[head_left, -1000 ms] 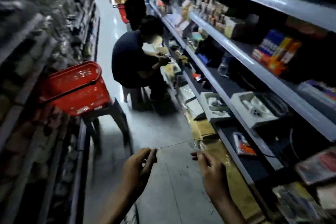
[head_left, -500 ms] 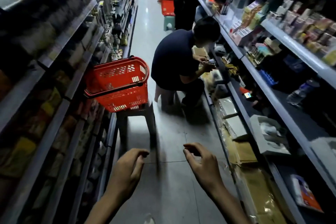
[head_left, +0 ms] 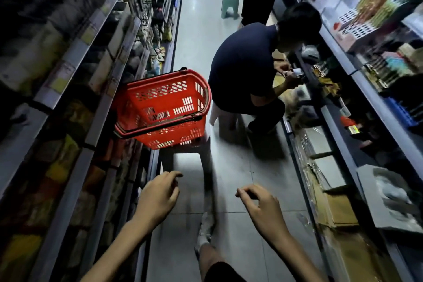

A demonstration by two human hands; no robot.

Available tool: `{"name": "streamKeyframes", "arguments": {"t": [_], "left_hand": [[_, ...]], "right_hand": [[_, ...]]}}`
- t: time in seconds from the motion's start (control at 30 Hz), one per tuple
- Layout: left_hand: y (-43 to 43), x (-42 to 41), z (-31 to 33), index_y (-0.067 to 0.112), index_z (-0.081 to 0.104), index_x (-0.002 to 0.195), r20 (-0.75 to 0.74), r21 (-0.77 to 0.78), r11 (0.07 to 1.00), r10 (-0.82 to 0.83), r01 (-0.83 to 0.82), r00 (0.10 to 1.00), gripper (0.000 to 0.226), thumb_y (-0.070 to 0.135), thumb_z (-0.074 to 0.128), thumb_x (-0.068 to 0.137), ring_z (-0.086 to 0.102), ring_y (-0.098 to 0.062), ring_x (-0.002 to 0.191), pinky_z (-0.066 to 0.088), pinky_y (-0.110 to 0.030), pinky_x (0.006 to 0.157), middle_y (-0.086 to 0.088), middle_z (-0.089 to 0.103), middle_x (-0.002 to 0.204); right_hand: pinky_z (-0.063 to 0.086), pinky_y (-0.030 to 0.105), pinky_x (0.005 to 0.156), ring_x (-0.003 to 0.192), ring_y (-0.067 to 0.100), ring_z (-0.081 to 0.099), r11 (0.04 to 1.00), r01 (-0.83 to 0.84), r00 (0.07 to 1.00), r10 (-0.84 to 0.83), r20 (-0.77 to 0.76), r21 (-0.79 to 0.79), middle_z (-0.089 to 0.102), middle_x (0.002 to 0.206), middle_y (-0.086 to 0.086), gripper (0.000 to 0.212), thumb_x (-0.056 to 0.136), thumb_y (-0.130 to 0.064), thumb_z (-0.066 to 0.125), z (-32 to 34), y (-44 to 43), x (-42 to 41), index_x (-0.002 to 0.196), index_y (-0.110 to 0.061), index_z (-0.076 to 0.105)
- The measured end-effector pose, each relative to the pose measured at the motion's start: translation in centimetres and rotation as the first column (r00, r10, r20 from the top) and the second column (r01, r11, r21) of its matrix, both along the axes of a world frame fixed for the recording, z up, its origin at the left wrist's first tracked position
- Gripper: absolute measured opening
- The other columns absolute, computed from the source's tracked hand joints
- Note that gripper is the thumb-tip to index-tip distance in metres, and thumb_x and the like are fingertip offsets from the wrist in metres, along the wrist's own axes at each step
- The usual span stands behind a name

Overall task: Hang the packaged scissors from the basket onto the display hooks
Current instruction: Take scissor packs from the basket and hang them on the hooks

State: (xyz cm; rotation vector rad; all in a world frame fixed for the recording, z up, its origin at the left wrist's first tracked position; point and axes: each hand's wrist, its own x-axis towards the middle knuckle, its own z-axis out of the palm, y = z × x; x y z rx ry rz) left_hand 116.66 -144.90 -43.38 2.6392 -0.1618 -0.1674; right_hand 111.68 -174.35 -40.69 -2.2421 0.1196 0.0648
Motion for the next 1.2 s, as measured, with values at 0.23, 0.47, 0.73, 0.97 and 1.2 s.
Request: {"name": "streamKeyframes", "arguments": {"t": [0.23,0.47,0.73,0.97,1.2], "left_hand": [[1.2,15.6,-2.4,0.017,0.065,0.130,-0.033,0.275,0.954,-0.118,0.122,0.993,0.052,0.023,0.078,0.080,0.070,-0.036,0.093,0.056,-0.043,0.070,-0.008,0.070,0.105],[2.6,27.2,-5.4,0.015,0.057,0.141,-0.045,0.399,0.909,-0.111,0.120,0.993,0.075,0.035,0.083,0.075,0.065,-0.040,0.099,0.054,-0.047,0.079,-0.016,0.062,0.114],[3.1,33.5,-11.2,0.024,0.040,0.153,-0.297,0.317,0.917,-0.145,0.241,0.944,0.072,0.070,0.039,0.097,0.057,-0.036,0.126,0.047,-0.048,0.102,-0.013,0.054,0.143],[4.6,34.2,-14.0,0.021,0.050,0.145,-0.252,0.286,0.914,-0.218,0.288,0.943,0.084,0.078,0.015,0.093,0.059,-0.035,0.117,0.048,-0.046,0.091,-0.012,0.061,0.128],[4.9,34.2,-14.8,0.024,0.056,0.132,-0.230,0.248,0.933,-0.204,0.260,0.952,0.067,0.076,0.029,0.099,0.058,-0.028,0.103,0.046,-0.043,0.086,-0.002,0.059,0.111]], "right_hand": [[0.054,0.037,0.076,0.084,0.005,0.065,0.999,0.028,1.000,-0.028,0.006,-0.044,0.068,0.083,-0.015,0.018,0.097,-0.032,0.067,-0.9,0.3,13.0,0.080,-0.029,0.070],[0.048,0.033,0.070,0.075,0.007,0.059,0.995,0.005,0.998,-0.011,-0.064,-0.102,0.061,0.073,-0.010,0.032,0.098,-0.038,0.065,-0.4,2.1,22.5,0.069,-0.025,0.063],[0.050,0.038,0.069,0.075,0.008,0.060,0.976,-0.045,0.990,0.016,-0.138,-0.212,0.061,0.075,-0.010,0.036,0.098,-0.046,0.062,-1.5,4.9,30.4,0.067,-0.028,0.058],[0.051,0.039,0.070,0.081,0.010,0.061,0.923,-0.247,0.958,0.188,-0.215,-0.296,0.061,0.082,-0.016,0.023,0.098,-0.042,0.058,-3.4,9.2,38.3,0.083,-0.027,0.064],[0.051,0.040,0.072,0.091,0.030,0.066,0.619,-0.644,0.764,0.552,-0.335,-0.450,0.066,0.092,0.005,0.022,0.097,-0.034,0.056,-8.3,13.9,49.0,0.099,-0.015,0.068]]}}
